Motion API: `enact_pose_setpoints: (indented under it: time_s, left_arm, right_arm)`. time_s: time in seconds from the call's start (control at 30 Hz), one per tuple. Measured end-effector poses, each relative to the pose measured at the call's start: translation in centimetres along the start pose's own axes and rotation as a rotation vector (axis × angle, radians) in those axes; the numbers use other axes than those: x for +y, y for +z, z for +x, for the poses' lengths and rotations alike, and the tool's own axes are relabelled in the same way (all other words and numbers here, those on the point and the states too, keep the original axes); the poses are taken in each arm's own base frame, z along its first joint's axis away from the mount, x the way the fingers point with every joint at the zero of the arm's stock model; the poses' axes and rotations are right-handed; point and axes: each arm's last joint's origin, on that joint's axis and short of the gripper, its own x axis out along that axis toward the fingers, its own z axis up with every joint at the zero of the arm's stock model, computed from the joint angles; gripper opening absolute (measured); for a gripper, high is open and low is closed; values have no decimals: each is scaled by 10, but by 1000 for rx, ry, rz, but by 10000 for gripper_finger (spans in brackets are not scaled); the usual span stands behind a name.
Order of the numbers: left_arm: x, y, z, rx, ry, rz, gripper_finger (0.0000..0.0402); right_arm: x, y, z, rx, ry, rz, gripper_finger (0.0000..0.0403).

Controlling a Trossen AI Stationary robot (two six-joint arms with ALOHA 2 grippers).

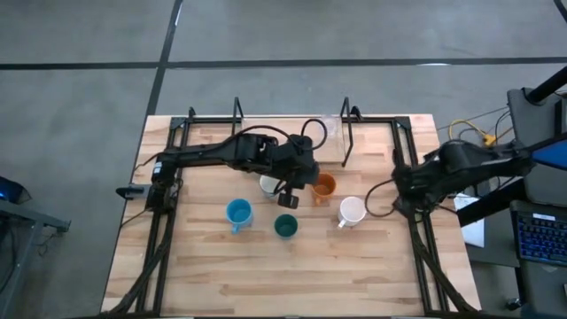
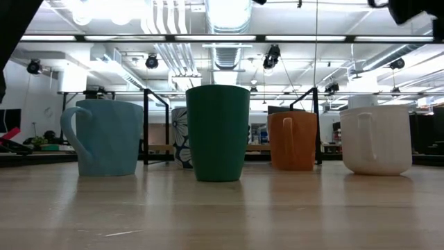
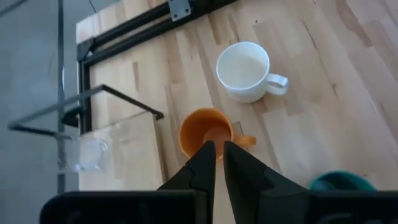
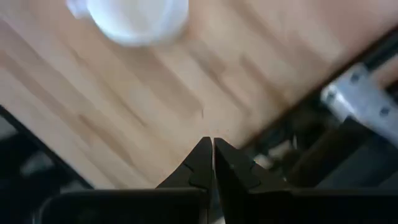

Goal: Stack small to large cups/mugs on shelf
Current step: Put the white mug on the shelf

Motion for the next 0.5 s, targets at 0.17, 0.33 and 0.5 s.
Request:
enact_pose_setpoints:
  time_s: [0.17,0.33,0.5]
  left_arm:
    - [-1,-1,0,16,-2,-4,18]
    - [-1,-2,0,26,-2,-27,18]
    - [-1,-2,-3,20,0,-58,18]
  right_arm:
    - [3,-1,22,193,12,-60,9]
    - [6,0,41,366,50,-186,9]
    - [9,5,60,428,16,-319,9]
